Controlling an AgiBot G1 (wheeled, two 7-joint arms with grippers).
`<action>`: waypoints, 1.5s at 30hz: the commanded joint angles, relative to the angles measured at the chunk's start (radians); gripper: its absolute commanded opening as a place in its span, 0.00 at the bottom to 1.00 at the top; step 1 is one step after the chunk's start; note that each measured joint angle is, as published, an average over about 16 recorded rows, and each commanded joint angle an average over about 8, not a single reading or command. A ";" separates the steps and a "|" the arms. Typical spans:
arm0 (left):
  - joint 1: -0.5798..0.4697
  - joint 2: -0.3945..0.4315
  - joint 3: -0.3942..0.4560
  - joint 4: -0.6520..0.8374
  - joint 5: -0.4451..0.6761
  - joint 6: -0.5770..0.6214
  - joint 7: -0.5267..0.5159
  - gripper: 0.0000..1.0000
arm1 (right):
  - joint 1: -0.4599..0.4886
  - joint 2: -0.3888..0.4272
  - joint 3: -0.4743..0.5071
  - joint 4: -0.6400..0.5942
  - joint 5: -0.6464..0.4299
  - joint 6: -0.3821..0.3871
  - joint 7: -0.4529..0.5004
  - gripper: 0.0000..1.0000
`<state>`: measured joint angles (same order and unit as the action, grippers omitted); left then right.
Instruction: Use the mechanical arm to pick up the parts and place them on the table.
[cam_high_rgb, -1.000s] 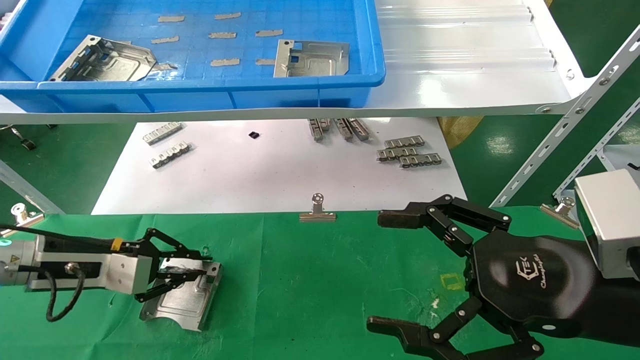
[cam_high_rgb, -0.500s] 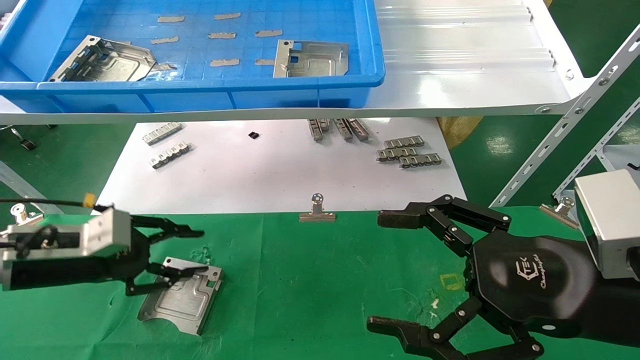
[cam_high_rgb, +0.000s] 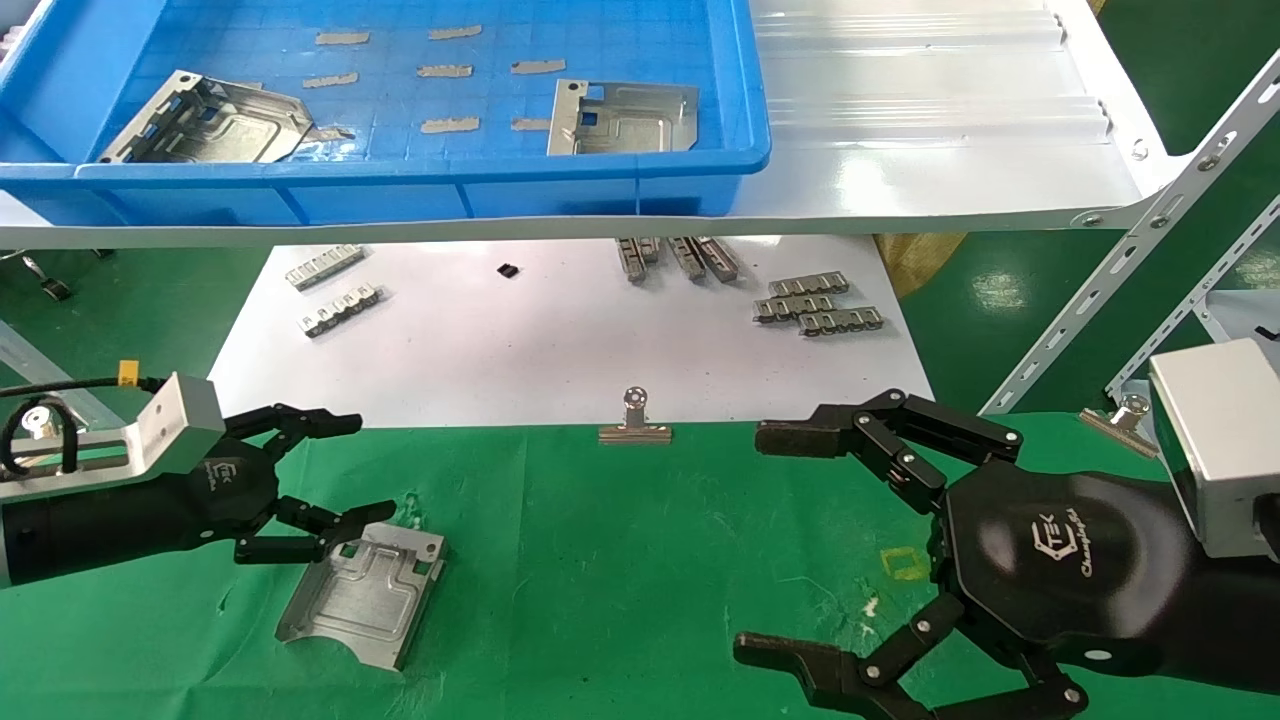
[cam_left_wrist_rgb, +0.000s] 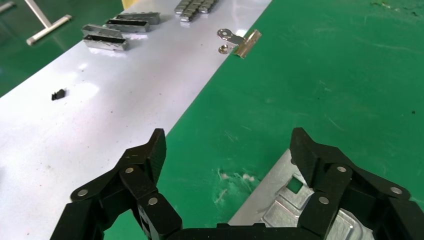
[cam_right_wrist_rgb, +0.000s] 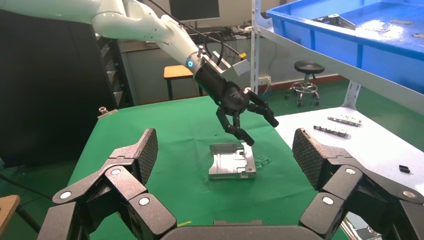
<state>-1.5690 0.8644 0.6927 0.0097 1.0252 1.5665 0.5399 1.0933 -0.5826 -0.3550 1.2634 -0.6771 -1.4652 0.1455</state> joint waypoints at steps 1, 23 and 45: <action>-0.003 0.001 0.004 -0.001 0.005 0.000 0.006 1.00 | 0.000 0.000 0.000 0.000 0.000 0.000 0.000 1.00; 0.169 -0.087 -0.140 -0.448 -0.099 -0.025 -0.248 1.00 | 0.000 0.000 0.000 0.000 0.000 0.000 0.000 1.00; 0.354 -0.181 -0.295 -0.927 -0.210 -0.051 -0.520 1.00 | 0.000 0.000 0.000 0.000 0.000 0.000 0.000 1.00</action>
<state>-1.2153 0.6831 0.3976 -0.9181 0.8153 1.5157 0.0200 1.0935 -0.5825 -0.3555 1.2632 -0.6768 -1.4652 0.1452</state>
